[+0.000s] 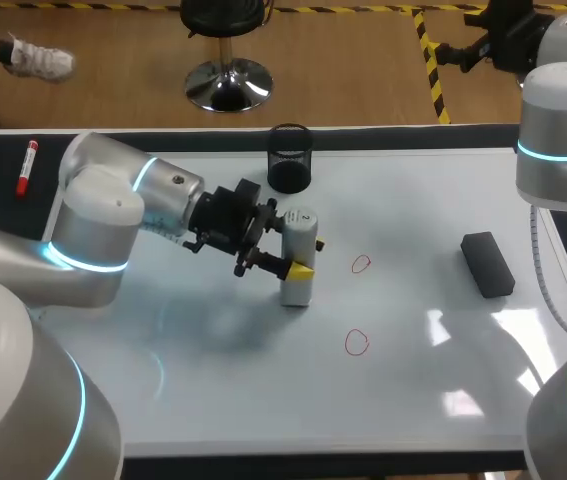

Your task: Pick up the inspection probe, press it on each red-marked spot on the whiteboard one by one, put down the probe, pick up the eraser, and wipe off all the red marks.

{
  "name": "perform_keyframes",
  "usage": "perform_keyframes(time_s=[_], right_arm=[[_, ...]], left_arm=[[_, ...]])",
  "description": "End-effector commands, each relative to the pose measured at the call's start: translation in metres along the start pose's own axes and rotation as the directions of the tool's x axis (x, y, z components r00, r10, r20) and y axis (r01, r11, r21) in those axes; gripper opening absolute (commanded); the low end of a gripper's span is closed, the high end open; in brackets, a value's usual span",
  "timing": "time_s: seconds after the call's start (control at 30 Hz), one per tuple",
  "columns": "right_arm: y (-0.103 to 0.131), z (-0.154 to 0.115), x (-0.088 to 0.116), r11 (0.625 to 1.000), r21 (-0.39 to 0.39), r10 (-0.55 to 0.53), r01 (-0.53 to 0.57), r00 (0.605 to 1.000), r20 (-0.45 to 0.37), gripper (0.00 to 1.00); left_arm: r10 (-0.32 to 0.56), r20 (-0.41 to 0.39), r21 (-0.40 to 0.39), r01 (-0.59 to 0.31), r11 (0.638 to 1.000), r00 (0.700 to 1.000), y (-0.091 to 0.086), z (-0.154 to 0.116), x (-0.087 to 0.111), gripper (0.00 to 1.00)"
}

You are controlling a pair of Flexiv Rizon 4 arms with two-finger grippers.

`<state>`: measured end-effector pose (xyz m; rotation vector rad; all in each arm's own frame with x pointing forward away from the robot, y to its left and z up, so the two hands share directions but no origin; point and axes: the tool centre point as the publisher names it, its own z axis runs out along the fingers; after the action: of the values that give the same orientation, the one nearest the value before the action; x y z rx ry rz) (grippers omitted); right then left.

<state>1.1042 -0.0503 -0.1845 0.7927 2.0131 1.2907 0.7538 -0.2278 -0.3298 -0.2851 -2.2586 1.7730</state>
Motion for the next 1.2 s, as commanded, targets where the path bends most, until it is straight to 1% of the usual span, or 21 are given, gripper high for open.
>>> perform_keyframes(time_s=[0.03, 0.9, 1.0, 1.07, 1.1, 1.13, 1.2], right_arm=[[0.0, 0.0, 0.0, 1.0, 0.0, 0.0, 0.0, 1.0, 0.0, 1.0], [0.0, 0.0, 0.0, 1.0, 0.0, 0.0, 0.0, 1.0, 0.0, 1.0], [0.014, -0.005, 0.007, 1.0, 0.021, -0.021, 0.022, 0.999, -0.05, 1.0], [0.023, -0.009, 0.012, 0.999, 0.044, -0.023, 0.028, 0.994, -0.111, 1.0], [0.027, -0.011, 0.015, 0.997, 0.07, -0.023, 0.033, 0.989, -0.145, 1.0], [0.031, -0.013, 0.017, 0.994, 0.1, -0.029, 0.045, 0.987, -0.155, 1.0], [0.04, -0.018, 0.021, 0.989, 0.127, -0.048, 0.073, 0.981, -0.189, 1.0]], left_arm=[[0.0, 0.005, 0.007, 0.0, 1.0, 1.0, 0.01, 0.002, 0.003, 0.0], [0.002, 0.0, 0.005, -0.002, 1.0, 1.0, 0.01, 0.002, 0.003, 0.0], [0.002, 0.0, 0.005, -0.002, 1.0, 1.0, 0.01, 0.002, 0.003, 0.0], [0.002, 0.0, 0.005, -0.002, 1.0, 1.0, 0.01, 0.002, 0.003, 0.0], [0.002, 0.0, 0.005, -0.002, 1.0, 1.0, 0.01, 0.002, 0.003, 0.0], [0.002, 0.0, 0.005, -0.002, 1.0, 1.0, 0.01, 0.002, 0.003, 0.0], [0.002, 0.0, 0.005, -0.002, 1.0, 1.0, 0.01, 0.002, 0.003, 0.0]])
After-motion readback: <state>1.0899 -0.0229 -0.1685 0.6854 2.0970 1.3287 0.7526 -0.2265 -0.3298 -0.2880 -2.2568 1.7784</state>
